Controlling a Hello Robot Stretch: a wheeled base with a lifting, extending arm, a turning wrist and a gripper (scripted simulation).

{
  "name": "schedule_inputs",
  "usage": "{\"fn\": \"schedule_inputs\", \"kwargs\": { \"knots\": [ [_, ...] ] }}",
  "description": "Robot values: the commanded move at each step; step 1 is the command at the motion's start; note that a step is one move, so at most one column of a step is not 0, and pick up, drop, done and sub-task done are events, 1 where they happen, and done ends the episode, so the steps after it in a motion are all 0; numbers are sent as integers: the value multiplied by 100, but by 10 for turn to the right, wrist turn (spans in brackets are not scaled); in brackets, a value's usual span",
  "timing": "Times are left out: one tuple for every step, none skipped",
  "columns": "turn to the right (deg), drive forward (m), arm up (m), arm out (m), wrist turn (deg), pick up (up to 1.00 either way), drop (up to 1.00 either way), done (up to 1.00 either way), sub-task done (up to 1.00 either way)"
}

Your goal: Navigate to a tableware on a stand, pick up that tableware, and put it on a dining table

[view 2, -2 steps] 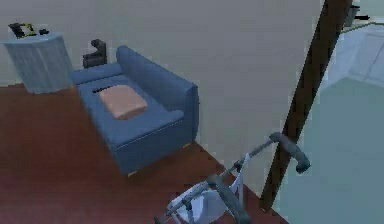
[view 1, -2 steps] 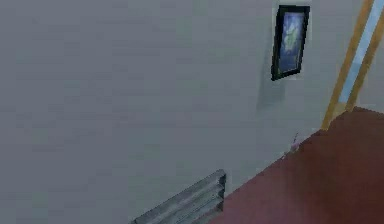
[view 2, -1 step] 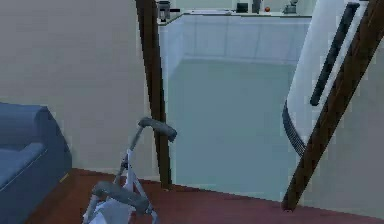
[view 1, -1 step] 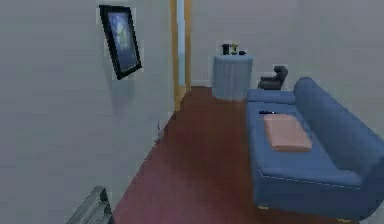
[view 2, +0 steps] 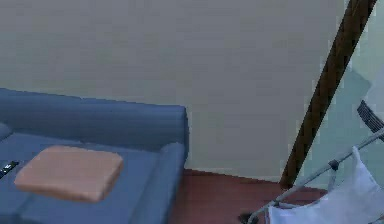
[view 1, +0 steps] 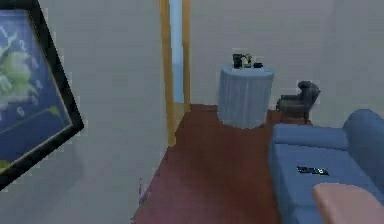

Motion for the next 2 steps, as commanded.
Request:
{"fn": "schedule_inputs", "kwargs": {
  "knots": [
    [0,100,0,0,0,0,0,0,0],
    [30,0,0,0,0,0,0,0,0]
  ]
}}
